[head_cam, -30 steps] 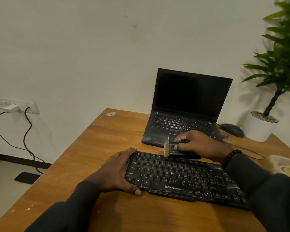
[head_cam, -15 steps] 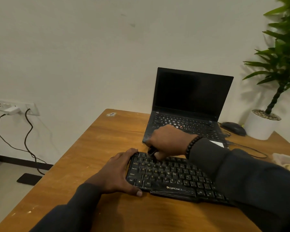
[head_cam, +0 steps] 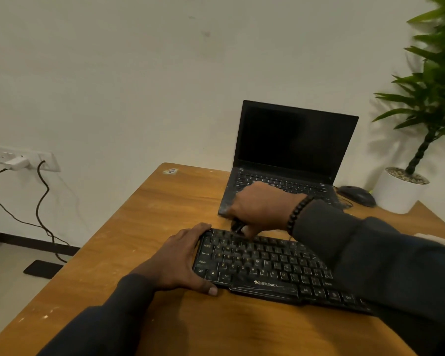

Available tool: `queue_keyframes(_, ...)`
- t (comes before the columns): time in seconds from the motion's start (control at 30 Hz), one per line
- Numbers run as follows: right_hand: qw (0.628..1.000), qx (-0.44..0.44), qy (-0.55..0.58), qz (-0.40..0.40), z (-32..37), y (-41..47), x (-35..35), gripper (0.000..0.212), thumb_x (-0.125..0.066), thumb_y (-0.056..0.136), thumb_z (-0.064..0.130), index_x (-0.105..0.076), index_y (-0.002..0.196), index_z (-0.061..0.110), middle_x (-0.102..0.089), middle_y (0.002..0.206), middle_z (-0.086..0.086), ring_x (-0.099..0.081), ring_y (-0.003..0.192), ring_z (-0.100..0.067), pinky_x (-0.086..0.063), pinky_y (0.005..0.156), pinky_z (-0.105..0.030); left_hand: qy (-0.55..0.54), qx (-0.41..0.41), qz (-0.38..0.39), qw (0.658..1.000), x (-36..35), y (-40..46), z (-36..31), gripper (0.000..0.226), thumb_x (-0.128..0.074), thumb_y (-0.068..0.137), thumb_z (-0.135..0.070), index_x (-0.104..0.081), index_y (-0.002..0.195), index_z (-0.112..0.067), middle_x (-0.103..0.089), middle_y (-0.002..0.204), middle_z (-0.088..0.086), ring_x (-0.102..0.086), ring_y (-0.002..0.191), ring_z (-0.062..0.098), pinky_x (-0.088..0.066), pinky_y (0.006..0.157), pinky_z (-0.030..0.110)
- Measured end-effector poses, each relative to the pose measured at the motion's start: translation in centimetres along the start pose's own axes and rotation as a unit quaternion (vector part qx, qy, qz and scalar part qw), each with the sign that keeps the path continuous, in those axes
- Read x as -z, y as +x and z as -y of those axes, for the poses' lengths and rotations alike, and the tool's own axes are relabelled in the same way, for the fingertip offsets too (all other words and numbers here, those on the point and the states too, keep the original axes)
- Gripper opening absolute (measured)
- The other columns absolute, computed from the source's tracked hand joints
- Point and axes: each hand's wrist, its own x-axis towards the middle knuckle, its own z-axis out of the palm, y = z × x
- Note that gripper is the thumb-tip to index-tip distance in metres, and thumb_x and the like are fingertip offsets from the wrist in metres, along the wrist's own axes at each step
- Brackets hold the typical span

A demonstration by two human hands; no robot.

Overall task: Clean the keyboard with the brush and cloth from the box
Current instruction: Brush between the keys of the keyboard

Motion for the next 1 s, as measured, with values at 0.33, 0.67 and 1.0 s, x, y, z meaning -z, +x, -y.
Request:
queue_keyframes(0.33,1.000,-0.006,-0.015,0.016,0.6,-0.3,0.8,0.040,-0.065,0.087,0.040,-0.058,0.119,0.018,-0.058,0.088,0.003,-0.057,0.079,-0.012,-0.050,0.067,-0.024,0.000,-0.002,-0.002,1.000,-0.1,0.1,0.1,0.132,-0.079,0.044,-0.082,-0.009,0.151,-0.046,-0.033,0.146,-0.012,-0.033,0.131,0.013,-0.032,0.114,0.043)
queue_keyframes(0.67,0.996,0.068,0.043,0.029,4.1,-1.3,2.2,0.035,-0.065,0.086,0.043,-0.061,0.113,0.020,-0.060,0.085,0.005,-0.059,0.078,-0.013,-0.053,0.069,-0.026,0.002,-0.008,-0.006,1.000,-0.1,0.2,0.3,0.130,-0.076,0.041,-0.087,-0.013,0.149,-0.048,-0.038,0.142,-0.015,-0.036,0.129,0.013,-0.036,0.111,0.046)
queue_keyframes(1.0,0.995,0.016,0.058,0.076,1.9,-2.5,-0.5,0.036,-0.065,0.087,0.041,-0.060,0.116,0.018,-0.063,0.094,0.002,-0.061,0.086,-0.014,-0.056,0.077,-0.029,0.006,0.002,0.003,1.000,-0.1,0.1,0.0,0.133,-0.078,0.045,-0.081,-0.007,0.152,-0.044,-0.031,0.147,-0.011,-0.032,0.130,0.013,-0.031,0.114,0.040)
